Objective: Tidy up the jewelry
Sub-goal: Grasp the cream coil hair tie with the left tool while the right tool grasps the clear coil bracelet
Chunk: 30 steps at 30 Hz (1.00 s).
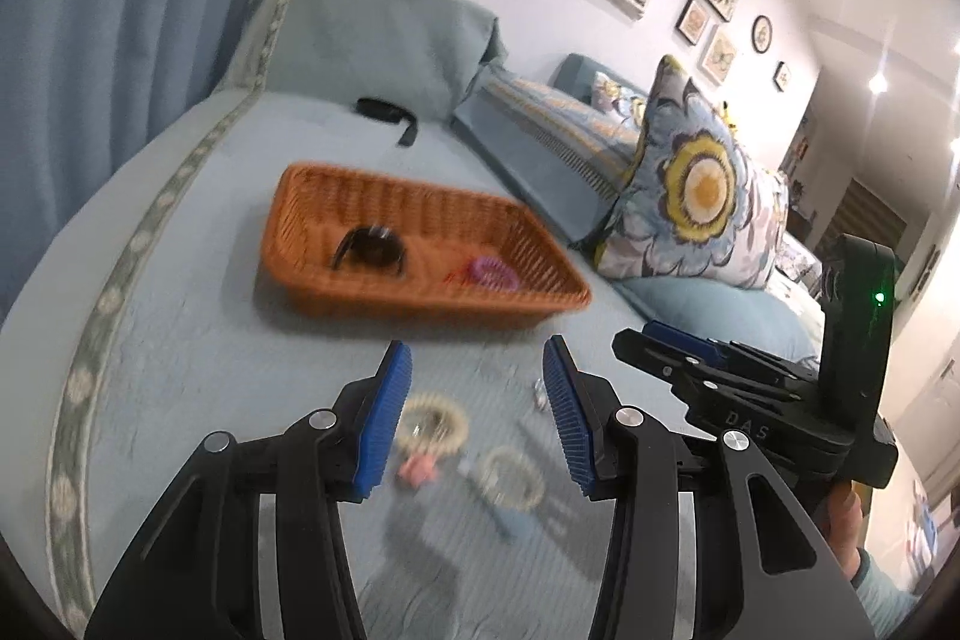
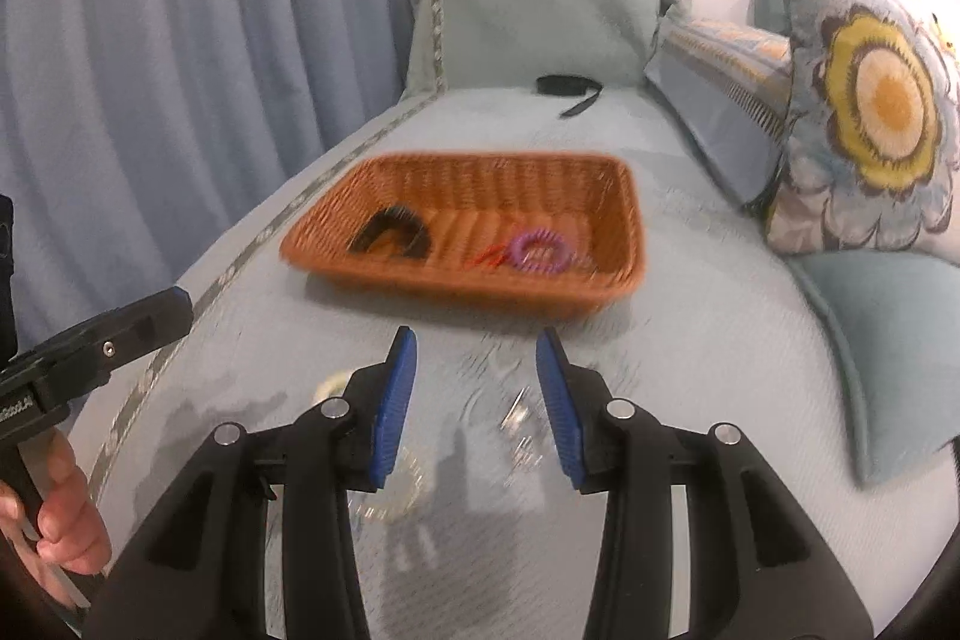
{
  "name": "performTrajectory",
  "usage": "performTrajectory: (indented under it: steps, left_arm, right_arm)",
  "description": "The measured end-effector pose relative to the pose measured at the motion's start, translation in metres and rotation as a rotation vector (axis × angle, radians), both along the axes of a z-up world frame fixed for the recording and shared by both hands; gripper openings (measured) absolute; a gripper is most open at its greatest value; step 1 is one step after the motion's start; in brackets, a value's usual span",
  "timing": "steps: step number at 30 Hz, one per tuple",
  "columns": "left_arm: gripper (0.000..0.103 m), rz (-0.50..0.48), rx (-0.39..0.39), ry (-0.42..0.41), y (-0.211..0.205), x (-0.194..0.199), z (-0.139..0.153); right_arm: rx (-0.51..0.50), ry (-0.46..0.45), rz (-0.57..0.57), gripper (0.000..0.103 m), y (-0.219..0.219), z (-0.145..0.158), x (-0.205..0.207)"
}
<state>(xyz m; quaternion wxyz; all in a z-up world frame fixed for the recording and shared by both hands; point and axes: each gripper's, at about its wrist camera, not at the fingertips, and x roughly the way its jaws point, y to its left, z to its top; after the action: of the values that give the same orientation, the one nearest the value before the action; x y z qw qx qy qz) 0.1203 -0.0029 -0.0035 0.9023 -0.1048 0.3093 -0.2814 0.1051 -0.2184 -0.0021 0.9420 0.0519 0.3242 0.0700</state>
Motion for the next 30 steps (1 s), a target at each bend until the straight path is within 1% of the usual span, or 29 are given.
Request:
performTrajectory:
  steps: [3,6,9,13,15,16,19,21,25,27,30]
  left_arm:
    - [0.043,0.02,0.004,0.049,0.009,0.004,-0.019]
    - [0.043,0.031,-0.012,0.094,0.015,0.015,-0.035]
    - [0.043,0.03,-0.018,0.147,0.013,0.028,-0.052]
    - [0.043,0.004,0.008,0.219,0.002,0.052,-0.069]
    - [0.043,-0.007,0.026,0.24,-0.004,0.061,-0.075]
    - [0.043,-0.02,0.046,0.248,-0.009,0.066,-0.077]
    - [0.039,-0.027,0.117,0.264,-0.021,0.077,-0.083]
    - [0.037,-0.028,0.146,0.274,-0.024,0.081,-0.089]
    - [0.037,-0.029,0.146,0.267,-0.023,0.08,-0.092]
    - [0.033,-0.023,0.163,0.263,-0.024,0.08,-0.093]
    - [0.031,-0.013,0.195,0.246,-0.028,0.077,-0.092]
  right_arm:
    - [-0.006,0.038,0.014,0.038,0.011,-0.02,-0.004]
    - [-0.026,0.074,0.029,0.038,0.02,-0.036,0.0]
    - [-0.044,0.085,0.044,0.038,0.026,-0.048,0.002]
    - [-0.056,0.111,0.063,0.038,0.031,-0.061,0.004]
    - [-0.061,0.123,0.072,0.038,0.034,-0.067,0.005]
    - [-0.065,0.128,0.074,0.038,0.036,-0.068,0.005]
    - [-0.079,0.143,0.084,0.036,0.04,-0.073,0.007]
    - [-0.095,0.154,0.09,0.035,0.043,-0.076,0.007]
    - [-0.126,0.167,0.093,0.034,0.049,-0.08,0.008]
    - [-0.145,0.174,0.089,0.031,0.052,-0.082,0.008]
    - [-0.166,0.182,0.081,0.026,0.054,-0.084,0.008]
